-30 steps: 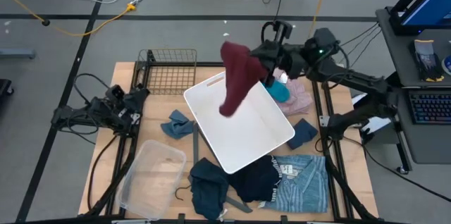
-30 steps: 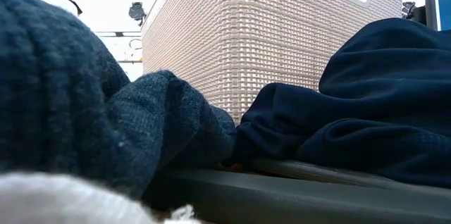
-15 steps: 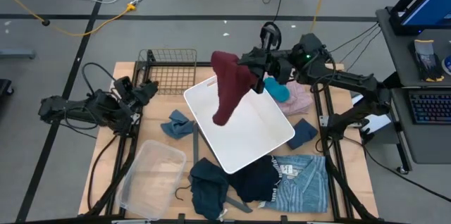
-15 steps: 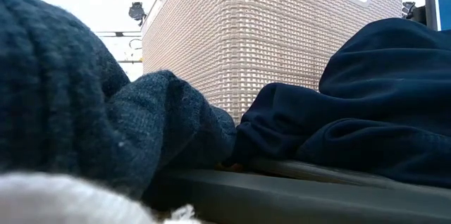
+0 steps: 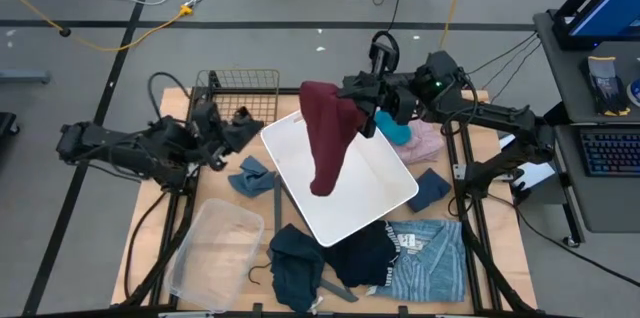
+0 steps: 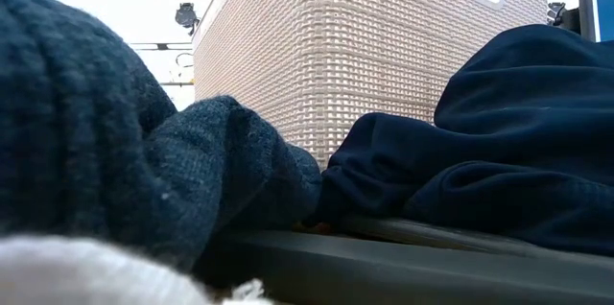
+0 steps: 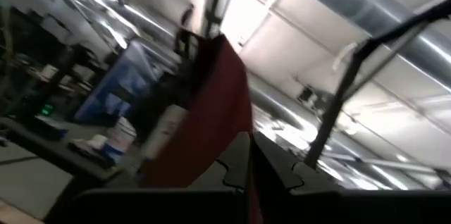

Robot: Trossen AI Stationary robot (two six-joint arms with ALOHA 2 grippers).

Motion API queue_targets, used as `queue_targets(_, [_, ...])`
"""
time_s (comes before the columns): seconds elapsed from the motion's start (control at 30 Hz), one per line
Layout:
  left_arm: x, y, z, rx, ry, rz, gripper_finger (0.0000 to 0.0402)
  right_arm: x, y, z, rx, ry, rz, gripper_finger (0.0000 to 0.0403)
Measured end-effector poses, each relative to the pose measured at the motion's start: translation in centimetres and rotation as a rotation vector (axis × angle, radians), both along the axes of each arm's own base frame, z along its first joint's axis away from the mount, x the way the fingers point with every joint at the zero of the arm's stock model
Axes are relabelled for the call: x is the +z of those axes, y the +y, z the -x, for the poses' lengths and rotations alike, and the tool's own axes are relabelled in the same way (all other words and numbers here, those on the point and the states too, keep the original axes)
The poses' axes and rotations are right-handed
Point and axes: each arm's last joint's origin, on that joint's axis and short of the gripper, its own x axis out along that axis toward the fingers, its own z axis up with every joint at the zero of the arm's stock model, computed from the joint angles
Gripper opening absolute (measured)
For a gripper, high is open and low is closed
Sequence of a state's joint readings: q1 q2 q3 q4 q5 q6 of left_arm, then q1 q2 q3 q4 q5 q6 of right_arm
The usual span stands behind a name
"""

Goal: Pick & Place Cloths
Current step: Put the red underwear into the mesh basket

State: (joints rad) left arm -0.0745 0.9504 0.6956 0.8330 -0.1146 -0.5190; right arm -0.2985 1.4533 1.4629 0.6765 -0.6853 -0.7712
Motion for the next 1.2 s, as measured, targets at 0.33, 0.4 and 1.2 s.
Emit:
queue_targets(0.33, [1.0,-0.6,-4.1,-0.151,0.031,-0.100,0.0017,0.7,0.3,0.9,0.016,-0.009,-0.014,0.0000])
queue_targets(0.4, [0.9,-0.4,-4.5,-0.160,0.041,-0.089,0.0017,0.8,0.4,1.1,0.021,-0.002,-0.011,0.0000])
queue_targets(1.2, [-0.3,0.9,-6.1,-0.158,0.092,-0.065,0.0170,0.8,0.5,1.3,0.045,0.018,-0.013,0.0000])
